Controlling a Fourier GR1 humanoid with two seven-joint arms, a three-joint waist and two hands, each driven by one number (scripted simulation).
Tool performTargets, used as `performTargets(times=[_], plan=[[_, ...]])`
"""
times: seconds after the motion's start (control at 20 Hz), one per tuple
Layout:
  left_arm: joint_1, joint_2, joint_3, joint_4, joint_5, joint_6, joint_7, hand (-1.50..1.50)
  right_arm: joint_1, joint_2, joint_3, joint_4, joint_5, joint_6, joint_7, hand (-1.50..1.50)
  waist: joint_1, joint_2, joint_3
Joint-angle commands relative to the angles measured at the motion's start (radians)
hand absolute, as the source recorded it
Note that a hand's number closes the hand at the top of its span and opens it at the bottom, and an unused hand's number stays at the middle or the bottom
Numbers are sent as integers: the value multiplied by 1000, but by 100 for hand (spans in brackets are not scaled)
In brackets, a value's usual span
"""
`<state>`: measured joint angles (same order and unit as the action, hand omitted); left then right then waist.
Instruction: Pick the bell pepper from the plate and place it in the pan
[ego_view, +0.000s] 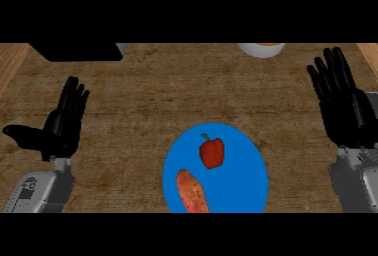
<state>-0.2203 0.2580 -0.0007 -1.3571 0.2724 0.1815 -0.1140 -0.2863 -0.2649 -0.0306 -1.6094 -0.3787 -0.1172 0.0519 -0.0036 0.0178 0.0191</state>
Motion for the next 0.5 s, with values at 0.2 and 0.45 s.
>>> performTargets(times=[0.2,0.45], plan=[[4,-50,-164,-72,-101,-33,-30,0,-156,-6,173,39,-55,322,-46,150,47,-13,-17],[104,-93,-241,-154,-134,-30,-10,0,-27,-96,182,98,174,267,-115,-150,8,-19,-19]])
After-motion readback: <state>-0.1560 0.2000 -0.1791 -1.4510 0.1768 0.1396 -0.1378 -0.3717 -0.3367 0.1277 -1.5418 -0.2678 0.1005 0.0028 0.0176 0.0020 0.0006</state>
